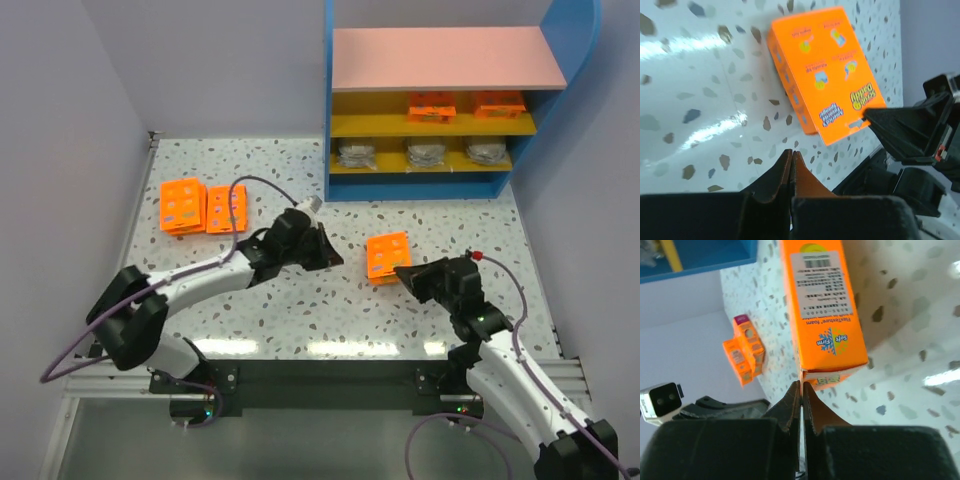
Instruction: Place and organize the cleaning sponges onto the shelf
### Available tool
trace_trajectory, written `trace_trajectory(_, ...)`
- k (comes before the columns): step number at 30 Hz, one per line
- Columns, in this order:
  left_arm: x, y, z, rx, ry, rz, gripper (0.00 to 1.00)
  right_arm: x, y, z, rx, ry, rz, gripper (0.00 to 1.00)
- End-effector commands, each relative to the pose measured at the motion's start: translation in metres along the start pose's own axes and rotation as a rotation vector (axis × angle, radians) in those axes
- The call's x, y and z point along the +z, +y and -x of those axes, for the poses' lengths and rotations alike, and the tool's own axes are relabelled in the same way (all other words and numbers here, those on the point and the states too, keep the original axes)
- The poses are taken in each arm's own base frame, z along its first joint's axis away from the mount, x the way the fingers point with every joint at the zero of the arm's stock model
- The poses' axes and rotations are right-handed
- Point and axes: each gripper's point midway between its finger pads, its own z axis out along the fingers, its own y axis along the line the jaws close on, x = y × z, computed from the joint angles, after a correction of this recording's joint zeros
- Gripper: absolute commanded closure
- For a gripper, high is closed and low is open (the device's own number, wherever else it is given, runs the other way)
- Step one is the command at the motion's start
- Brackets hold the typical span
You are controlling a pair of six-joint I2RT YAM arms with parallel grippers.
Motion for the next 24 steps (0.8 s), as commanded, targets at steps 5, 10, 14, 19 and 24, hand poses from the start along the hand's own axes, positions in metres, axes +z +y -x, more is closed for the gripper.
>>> trace_trajectory(5,-0.094,0.032,0.092,-0.049,-0.318,0.163,1.0,-0.057,0.1,-0.012,-0.064,0.097,0.251,1.0)
trace_trajectory(10,-0.123,0.049,0.114,-0.048,-0.385,0.216,1.0,-0.099,0.196,-0.013,-0.067,0.138,0.477,1.0)
trace_trajectory(14,-0.124,0.056,0.112,-0.052,-0.37,0.221,1.0,-0.134,0.274,-0.008,-0.118,0.134,0.678,1.0)
trace_trajectory(19,-0.124,0.057,0.107,-0.054,-0.362,0.211,1.0,-0.17,0.36,0.025,-0.161,0.064,0.869,1.0)
trace_trajectory(24,-0.127,0.057,0.108,-0.048,-0.364,0.213,1.0,-0.15,0.408,0.067,-0.177,-0.019,0.893,1.0)
